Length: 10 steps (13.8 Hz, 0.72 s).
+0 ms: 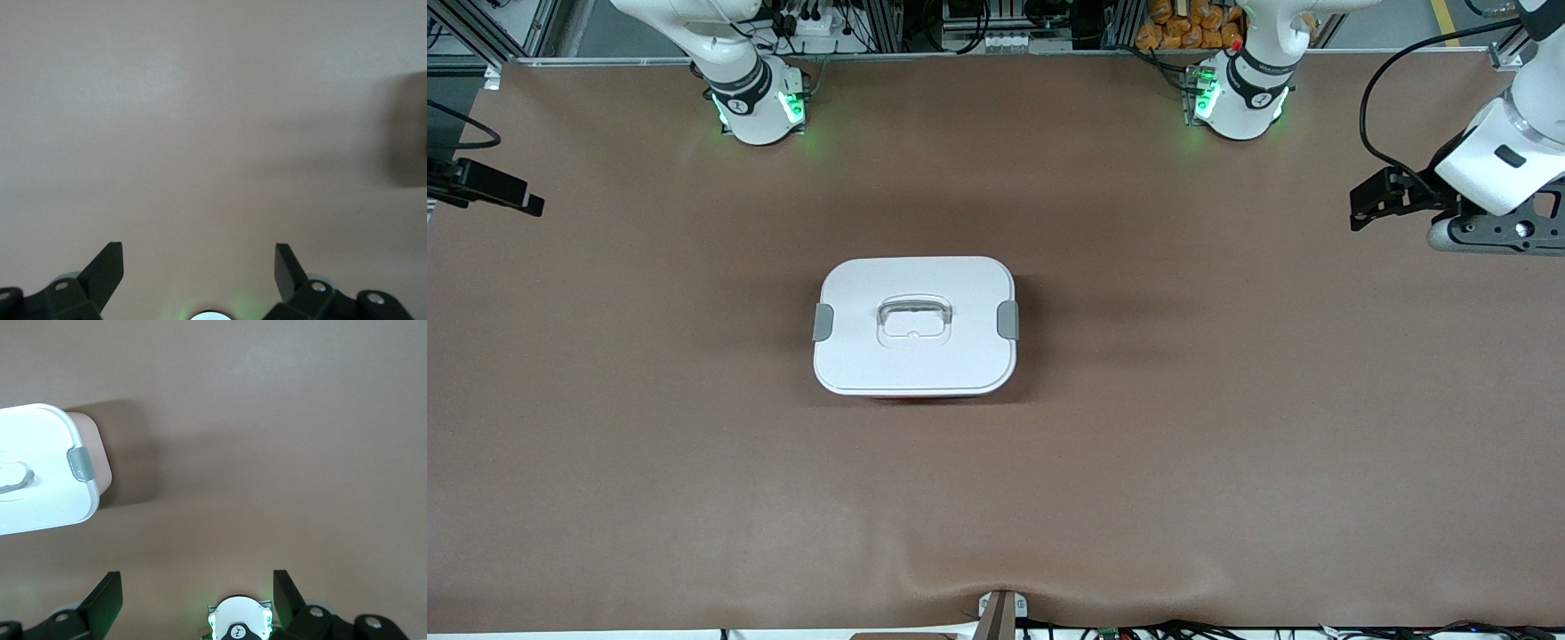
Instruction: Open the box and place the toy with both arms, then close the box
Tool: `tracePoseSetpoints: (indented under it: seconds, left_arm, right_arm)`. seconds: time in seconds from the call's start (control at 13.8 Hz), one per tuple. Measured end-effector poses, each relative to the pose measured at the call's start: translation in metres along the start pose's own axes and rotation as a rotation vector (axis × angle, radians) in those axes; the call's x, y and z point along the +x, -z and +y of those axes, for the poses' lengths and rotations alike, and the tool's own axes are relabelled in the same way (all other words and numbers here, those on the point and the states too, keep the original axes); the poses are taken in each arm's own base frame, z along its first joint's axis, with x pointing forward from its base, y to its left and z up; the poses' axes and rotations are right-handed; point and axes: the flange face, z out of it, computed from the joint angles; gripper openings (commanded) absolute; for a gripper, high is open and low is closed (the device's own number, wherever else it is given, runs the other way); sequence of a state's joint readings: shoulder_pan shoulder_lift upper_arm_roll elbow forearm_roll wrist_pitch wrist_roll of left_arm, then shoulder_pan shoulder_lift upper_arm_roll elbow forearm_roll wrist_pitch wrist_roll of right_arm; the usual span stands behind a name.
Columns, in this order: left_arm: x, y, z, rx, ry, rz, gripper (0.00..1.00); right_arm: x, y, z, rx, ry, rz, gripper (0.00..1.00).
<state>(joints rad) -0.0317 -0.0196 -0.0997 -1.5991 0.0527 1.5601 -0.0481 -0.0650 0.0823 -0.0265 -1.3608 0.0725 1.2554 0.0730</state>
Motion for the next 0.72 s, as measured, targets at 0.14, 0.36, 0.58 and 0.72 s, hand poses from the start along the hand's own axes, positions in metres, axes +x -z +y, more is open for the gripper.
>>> tracePoseSetpoints:
  seconds: [0.14,0.36,0.58,0.72]
  left_arm:
    - [0.000,-0.001,0.000,0.000,-0.001,-0.003,1.00]
    - [0.002,-0.004,-0.006,0.000,0.009,-0.011,1.00]
    - [0.003,-0.006,-0.019,-0.001,0.025,-0.014,1.00]
    - [0.003,-0.006,-0.018,-0.001,0.022,-0.013,1.00]
  right_arm:
    - [0.000,0.000,-0.002,0.000,0.003,0.000,1.00]
    - [0.000,0.000,-0.002,0.000,0.003,0.000,1.00]
    - [0.000,0.000,-0.001,0.000,0.003,0.000,1.00]
    - [0.000,0.000,-0.001,0.000,0.002,0.000,1.00]
